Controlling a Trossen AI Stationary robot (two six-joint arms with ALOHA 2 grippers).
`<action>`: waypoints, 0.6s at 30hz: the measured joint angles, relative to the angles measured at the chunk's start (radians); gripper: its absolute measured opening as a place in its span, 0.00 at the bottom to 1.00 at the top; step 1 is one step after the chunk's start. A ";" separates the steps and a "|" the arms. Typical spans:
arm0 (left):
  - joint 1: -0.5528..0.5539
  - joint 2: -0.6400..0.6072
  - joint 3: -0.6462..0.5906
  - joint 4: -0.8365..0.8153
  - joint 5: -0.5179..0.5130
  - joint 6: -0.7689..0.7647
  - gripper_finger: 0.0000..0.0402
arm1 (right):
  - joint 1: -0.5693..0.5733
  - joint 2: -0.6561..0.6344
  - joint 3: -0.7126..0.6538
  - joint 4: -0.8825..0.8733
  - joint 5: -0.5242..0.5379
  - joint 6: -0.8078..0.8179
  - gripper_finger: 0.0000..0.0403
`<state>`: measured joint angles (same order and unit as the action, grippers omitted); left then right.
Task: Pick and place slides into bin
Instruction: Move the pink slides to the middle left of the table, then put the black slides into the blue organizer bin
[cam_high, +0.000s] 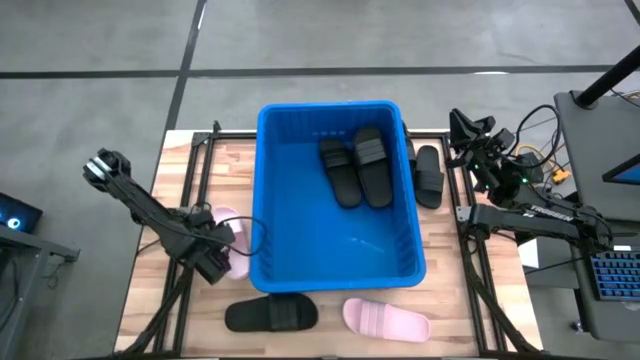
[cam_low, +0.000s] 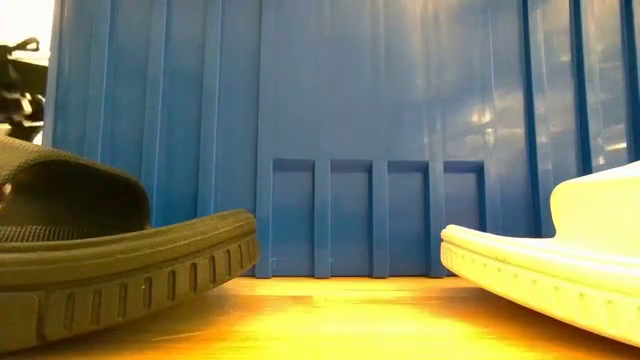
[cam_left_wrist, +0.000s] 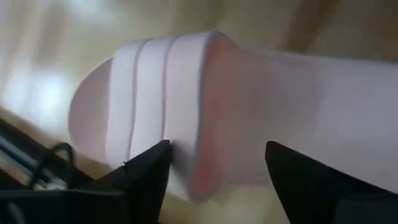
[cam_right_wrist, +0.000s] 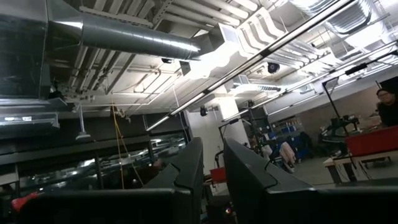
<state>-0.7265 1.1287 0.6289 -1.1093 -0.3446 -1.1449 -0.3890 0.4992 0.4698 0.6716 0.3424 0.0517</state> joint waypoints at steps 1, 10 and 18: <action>0.000 -0.004 0.014 -0.002 0.021 0.000 0.63 | 0.000 0.000 0.000 0.000 0.000 0.000 0.14; 0.000 -0.019 0.191 -0.165 0.046 -0.072 0.62 | 0.000 0.000 0.000 0.000 0.011 -0.034 0.14; 0.000 -0.021 0.337 -0.209 0.107 -0.210 0.62 | 0.000 0.000 0.000 0.000 0.052 -0.086 0.14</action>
<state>-0.7265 1.1080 0.9663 -1.3182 -0.2378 -1.3545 -0.3892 0.4992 0.4698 0.6713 0.3947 -0.0341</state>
